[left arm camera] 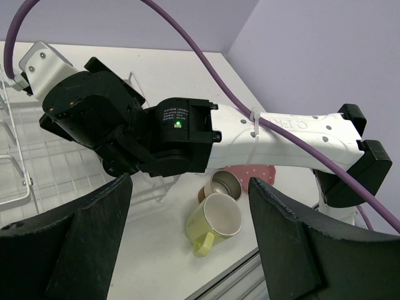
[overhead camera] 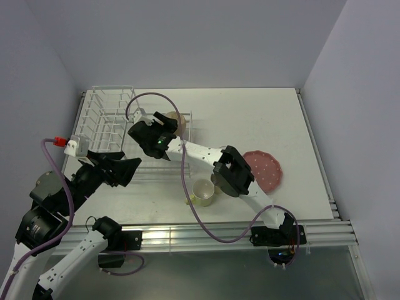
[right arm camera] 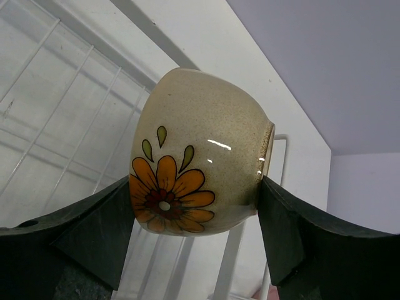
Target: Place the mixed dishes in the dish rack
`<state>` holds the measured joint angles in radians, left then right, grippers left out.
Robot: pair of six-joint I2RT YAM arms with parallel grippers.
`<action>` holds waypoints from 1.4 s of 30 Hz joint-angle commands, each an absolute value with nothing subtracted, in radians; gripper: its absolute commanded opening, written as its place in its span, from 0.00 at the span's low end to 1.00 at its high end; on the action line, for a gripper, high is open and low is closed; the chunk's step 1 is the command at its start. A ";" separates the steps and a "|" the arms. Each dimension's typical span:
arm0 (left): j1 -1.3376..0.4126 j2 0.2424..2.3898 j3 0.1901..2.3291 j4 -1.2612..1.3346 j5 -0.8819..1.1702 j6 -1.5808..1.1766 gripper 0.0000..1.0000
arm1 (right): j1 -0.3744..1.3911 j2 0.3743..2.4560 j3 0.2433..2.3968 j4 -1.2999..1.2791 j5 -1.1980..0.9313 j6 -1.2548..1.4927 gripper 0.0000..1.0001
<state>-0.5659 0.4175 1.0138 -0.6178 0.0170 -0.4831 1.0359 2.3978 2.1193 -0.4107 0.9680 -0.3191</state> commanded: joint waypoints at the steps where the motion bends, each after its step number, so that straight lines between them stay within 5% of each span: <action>1: -0.561 0.408 1.026 -0.618 0.011 -0.477 0.81 | 1.043 2.425 2.123 -0.426 1.003 -0.354 0.00; 37: -0.561 0.408 1.028 -0.612 0.017 -0.495 0.81 | 1.051 2.453 2.046 -0.551 0.940 -0.324 0.08; 42: -0.561 0.405 1.022 -0.612 0.018 -0.497 0.81 | 1.054 2.450 2.028 -0.561 0.917 -0.311 0.21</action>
<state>-0.5659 0.4137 1.0138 -0.6189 0.0177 -0.4915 1.0374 2.4107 2.0682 -0.4381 0.9226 -0.2684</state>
